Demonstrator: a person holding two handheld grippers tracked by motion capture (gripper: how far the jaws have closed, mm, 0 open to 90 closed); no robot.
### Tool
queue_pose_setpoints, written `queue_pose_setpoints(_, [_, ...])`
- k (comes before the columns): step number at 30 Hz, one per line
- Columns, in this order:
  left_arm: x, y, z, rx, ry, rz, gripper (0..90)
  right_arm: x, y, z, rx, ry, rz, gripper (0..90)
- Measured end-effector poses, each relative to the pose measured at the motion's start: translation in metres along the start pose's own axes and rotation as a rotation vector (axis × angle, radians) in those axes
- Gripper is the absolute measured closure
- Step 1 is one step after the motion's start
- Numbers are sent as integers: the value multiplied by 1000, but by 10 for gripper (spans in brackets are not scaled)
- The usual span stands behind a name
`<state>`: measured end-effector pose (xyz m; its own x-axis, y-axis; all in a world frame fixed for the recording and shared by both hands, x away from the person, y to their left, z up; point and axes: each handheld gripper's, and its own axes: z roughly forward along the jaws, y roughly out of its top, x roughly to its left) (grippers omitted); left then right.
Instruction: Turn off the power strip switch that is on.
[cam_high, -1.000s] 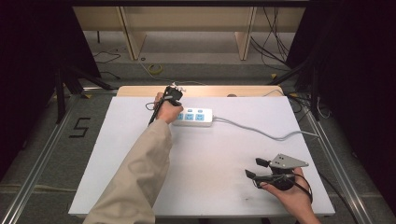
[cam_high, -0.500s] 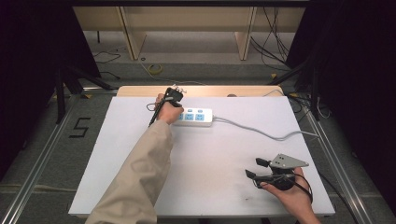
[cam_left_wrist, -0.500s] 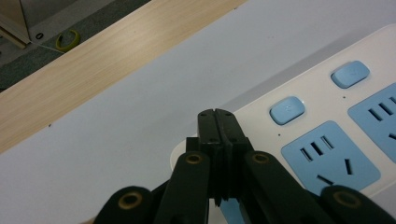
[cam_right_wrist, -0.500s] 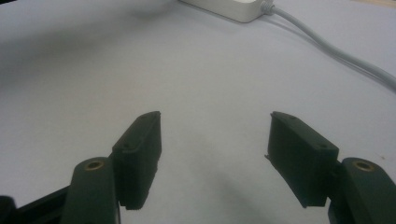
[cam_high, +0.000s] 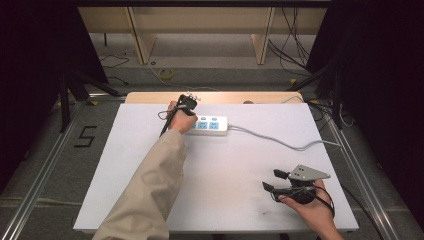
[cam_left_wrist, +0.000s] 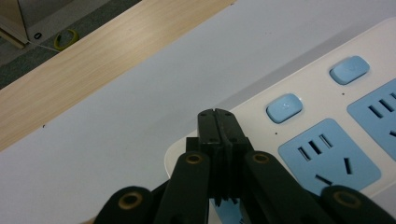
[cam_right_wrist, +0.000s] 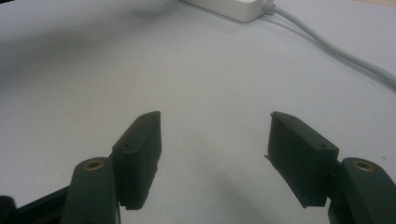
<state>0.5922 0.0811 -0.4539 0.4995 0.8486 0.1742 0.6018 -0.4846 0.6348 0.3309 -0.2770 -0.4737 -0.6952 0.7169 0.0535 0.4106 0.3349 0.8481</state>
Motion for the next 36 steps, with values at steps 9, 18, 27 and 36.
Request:
queue_pose_setpoints(9, [0,0,0,-2,-1,-10,898,1,0,0,2,2,0,359])
queue_pose_setpoints(18, [-1,0,0,6,8,7,899,1,0,0,1,3,0,359])
queue_pose_setpoints(27, [-2,0,1,5,11,4,899,1,0,1,3,4,-2,359])
queue_pose_setpoints(36, [-3,1,0,15,17,20,900,1,1,1,4,4,-3,359])
